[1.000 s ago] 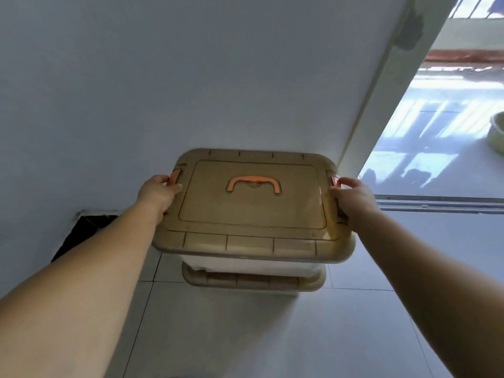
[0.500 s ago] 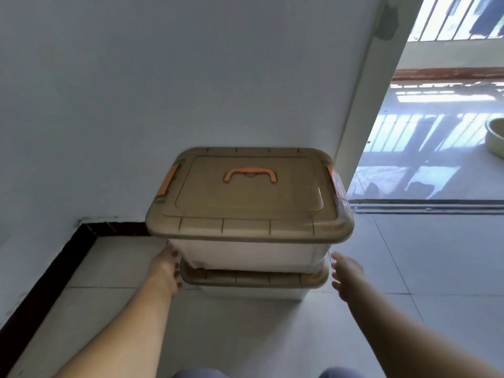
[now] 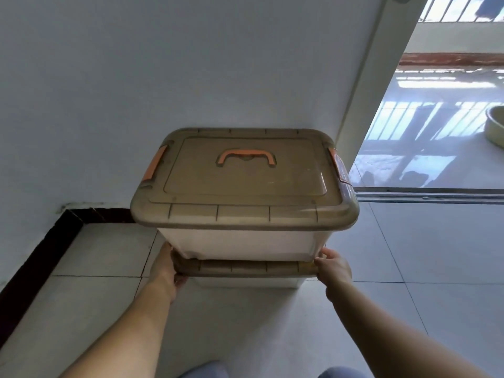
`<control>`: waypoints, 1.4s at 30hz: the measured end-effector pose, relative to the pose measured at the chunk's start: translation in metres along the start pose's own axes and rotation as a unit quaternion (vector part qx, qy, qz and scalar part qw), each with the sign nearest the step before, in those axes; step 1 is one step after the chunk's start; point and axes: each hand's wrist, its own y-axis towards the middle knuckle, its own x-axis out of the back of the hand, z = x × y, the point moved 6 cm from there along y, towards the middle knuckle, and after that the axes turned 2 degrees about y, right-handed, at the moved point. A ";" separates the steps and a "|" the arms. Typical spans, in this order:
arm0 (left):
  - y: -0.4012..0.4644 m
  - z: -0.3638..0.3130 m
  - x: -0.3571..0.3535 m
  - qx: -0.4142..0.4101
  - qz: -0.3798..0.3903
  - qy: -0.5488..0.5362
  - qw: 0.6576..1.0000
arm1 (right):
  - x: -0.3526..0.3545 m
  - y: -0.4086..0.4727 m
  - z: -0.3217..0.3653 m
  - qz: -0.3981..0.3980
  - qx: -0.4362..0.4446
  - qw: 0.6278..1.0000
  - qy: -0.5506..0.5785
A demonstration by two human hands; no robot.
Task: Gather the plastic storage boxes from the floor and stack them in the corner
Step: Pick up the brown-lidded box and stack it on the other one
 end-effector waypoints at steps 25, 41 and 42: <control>-0.005 -0.013 0.032 0.006 -0.108 0.164 0.981 | 0.039 -0.013 0.012 -0.051 -0.085 0.995 -0.003; -0.334 -0.092 -0.080 0.094 0.035 0.375 0.922 | 0.227 -0.278 0.129 -0.030 -0.239 0.964 0.109; -0.343 -0.097 -0.084 0.092 0.048 0.379 0.920 | 0.230 -0.287 0.128 -0.027 -0.239 0.965 0.108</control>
